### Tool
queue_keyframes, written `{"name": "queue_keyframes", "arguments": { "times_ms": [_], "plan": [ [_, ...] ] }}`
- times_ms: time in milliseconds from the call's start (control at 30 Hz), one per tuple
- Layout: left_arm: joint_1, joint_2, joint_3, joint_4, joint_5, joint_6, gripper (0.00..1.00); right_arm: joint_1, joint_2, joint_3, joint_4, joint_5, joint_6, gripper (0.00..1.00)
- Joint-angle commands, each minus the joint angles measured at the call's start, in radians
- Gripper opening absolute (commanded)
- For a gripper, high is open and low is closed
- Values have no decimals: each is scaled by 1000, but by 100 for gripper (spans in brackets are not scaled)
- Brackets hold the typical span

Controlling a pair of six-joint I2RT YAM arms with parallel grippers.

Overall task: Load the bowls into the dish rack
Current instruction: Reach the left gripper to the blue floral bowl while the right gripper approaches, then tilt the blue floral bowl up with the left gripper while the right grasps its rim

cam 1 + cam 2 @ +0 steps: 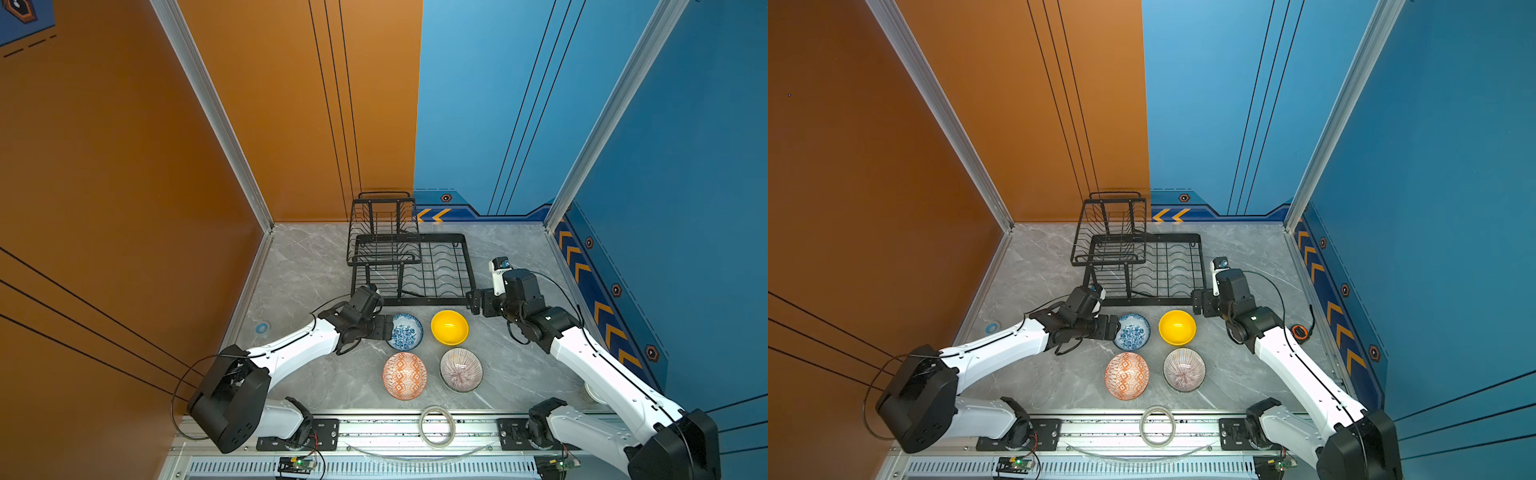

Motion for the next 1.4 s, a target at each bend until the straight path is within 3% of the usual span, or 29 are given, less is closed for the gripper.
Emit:
{"name": "queue_keyframes", "arguments": {
  "times_ms": [0,267,733,900,1133,1367],
  "plan": [
    [-16,42,22,34,33,-12,81,10,9,22,-6,-11,14,100],
    [-22,89,19,60,49,-20,49,13,3,12,-6,-6,14,100],
    [-25,116,-8,140,67,-49,20,13,-30,-15,-14,-5,12,100],
    [-25,113,-9,136,56,-52,0,13,-39,-20,-17,-2,8,100],
    [-25,81,5,79,7,-32,0,13,-47,-23,-25,-4,2,100],
    [-38,-72,9,-20,-87,44,0,17,-53,2,-54,-81,-30,100]
  ]
}}
